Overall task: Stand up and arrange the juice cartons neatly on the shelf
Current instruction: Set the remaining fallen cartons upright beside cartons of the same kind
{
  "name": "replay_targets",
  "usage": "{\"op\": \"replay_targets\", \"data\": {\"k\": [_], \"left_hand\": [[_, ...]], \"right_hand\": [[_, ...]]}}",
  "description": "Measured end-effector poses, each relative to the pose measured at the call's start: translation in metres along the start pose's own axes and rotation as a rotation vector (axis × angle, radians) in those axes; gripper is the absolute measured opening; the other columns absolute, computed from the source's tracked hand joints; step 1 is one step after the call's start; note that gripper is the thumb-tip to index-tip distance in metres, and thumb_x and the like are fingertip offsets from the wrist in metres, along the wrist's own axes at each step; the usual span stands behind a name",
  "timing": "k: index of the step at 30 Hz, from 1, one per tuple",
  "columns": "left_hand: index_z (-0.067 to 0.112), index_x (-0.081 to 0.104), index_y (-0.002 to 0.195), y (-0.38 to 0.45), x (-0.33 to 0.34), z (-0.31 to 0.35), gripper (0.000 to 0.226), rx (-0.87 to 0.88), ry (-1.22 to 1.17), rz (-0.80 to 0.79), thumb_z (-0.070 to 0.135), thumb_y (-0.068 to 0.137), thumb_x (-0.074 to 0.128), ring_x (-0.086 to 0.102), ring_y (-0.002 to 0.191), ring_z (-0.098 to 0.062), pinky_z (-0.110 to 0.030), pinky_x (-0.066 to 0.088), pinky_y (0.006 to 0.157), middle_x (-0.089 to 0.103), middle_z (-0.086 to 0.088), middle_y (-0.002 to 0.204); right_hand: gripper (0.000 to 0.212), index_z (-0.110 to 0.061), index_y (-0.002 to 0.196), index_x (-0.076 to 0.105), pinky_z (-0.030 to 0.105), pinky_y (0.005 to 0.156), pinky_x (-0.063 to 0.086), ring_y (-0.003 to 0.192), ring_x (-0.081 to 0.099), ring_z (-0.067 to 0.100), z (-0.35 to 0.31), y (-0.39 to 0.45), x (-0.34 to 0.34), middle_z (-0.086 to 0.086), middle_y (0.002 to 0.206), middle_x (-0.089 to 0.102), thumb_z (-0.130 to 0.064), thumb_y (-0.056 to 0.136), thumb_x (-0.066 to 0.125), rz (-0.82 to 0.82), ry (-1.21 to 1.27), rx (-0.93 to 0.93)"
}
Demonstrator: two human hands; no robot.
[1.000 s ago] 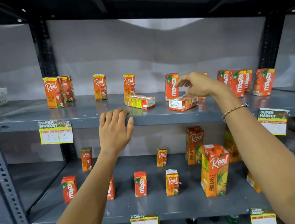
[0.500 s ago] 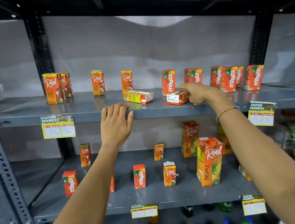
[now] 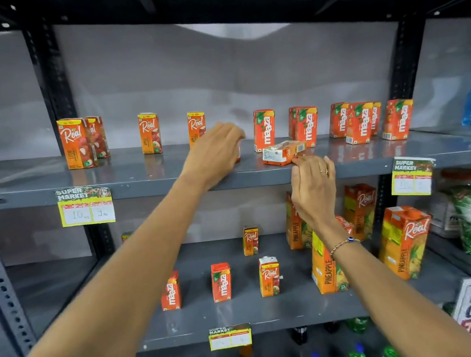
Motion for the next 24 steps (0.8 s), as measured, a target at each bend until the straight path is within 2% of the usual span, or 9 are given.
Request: {"op": "replay_targets", "data": {"k": [4,6,8,11,16,19,22,23,24], "left_hand": [[0.018,0.038,0.139,0.047,0.021,0.023,0.068,0.312,0.090,-0.288,-0.012,0.080,0.056,0.047,0.126,-0.026,-0.036,0.046,0.094,0.044,-0.007,0.141],[0.025,0.024,0.148,0.057,0.030,0.032,0.085,0.454,0.144,-0.346,-0.017,0.080,0.053,0.041,0.132,-0.026,-0.039,0.047,0.097,0.032,-0.005,0.151],[0.031,0.017,0.150,0.059,0.041,0.043,0.088,0.568,0.181,-0.381,-0.015,0.083,0.051,0.040,0.133,-0.025,-0.040,0.048,0.097,0.023,-0.001,0.156],[0.029,0.026,0.149,0.057,0.058,0.048,0.074,0.586,0.140,-0.460,-0.002,0.088,0.056,0.039,0.135,-0.025,-0.041,0.043,0.102,0.028,-0.001,0.155],[0.022,0.038,0.142,0.066,0.049,0.029,0.067,0.352,-0.140,-0.465,0.011,0.081,0.066,0.042,0.132,-0.025,-0.036,0.038,0.103,0.044,-0.004,0.146],[0.016,0.055,0.122,0.062,0.036,0.008,0.058,0.036,-0.407,-0.366,0.034,0.072,0.079,0.061,0.104,-0.018,-0.028,0.047,0.087,0.066,-0.003,0.116],[0.014,0.056,0.118,0.043,0.026,-0.011,0.052,-0.352,-0.928,-0.229,0.034,0.075,0.077,0.062,0.084,0.006,-0.017,0.052,0.074,0.064,0.013,0.097],[0.012,0.055,0.117,0.037,0.024,-0.014,0.044,-0.447,-1.139,-0.160,0.030,0.081,0.072,0.063,0.084,0.004,-0.016,0.052,0.076,0.065,0.011,0.097],[0.011,0.056,0.114,0.030,0.025,-0.015,0.032,-0.537,-1.340,-0.082,0.028,0.088,0.065,0.065,0.087,-0.003,-0.023,0.053,0.082,0.066,0.006,0.098]], "right_hand": [[0.045,-0.008,0.113,0.059,0.039,0.111,0.022,0.112,0.055,0.026,0.005,-0.002,0.005,0.010,0.115,0.062,-0.032,0.099,0.023,0.012,-0.006,-0.032],[0.046,-0.008,0.113,0.059,0.037,0.111,0.020,0.112,0.055,0.027,0.006,-0.002,0.006,0.011,0.115,0.062,-0.032,0.099,0.023,0.028,-0.008,-0.045],[0.046,-0.008,0.112,0.059,0.037,0.110,0.020,0.111,0.055,0.028,0.006,-0.002,0.007,0.011,0.113,0.063,-0.032,0.099,0.023,0.053,0.003,-0.048],[0.046,-0.007,0.110,0.060,0.038,0.109,0.022,0.110,0.056,0.029,0.007,-0.002,0.008,0.012,0.112,0.063,-0.032,0.099,0.024,0.105,0.008,-0.057],[0.037,-0.006,0.102,0.063,0.039,0.105,0.027,0.104,0.054,0.025,0.009,-0.002,0.013,0.012,0.104,0.065,-0.026,0.095,0.033,0.189,0.028,-0.034],[0.035,-0.006,0.101,0.063,0.038,0.105,0.027,0.103,0.053,0.024,0.011,-0.003,0.015,0.012,0.102,0.066,-0.025,0.094,0.035,0.221,0.019,-0.027],[0.034,-0.007,0.102,0.063,0.039,0.105,0.029,0.101,0.056,0.027,0.010,-0.003,0.016,0.011,0.102,0.065,-0.024,0.094,0.034,0.222,0.015,-0.031],[0.034,-0.008,0.102,0.063,0.039,0.105,0.029,0.100,0.056,0.027,0.009,-0.003,0.016,0.011,0.102,0.064,-0.024,0.094,0.034,0.222,0.019,-0.030],[0.034,-0.008,0.102,0.063,0.039,0.105,0.029,0.100,0.055,0.026,0.009,-0.002,0.016,0.010,0.101,0.064,-0.024,0.094,0.034,0.224,0.023,-0.028]]}}
Point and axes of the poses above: each hand's wrist, its own y-axis towards the middle knuckle, its own x-axis out of the palm, z = x × y, the point moved 5 cm from there along y, towards the middle knuckle
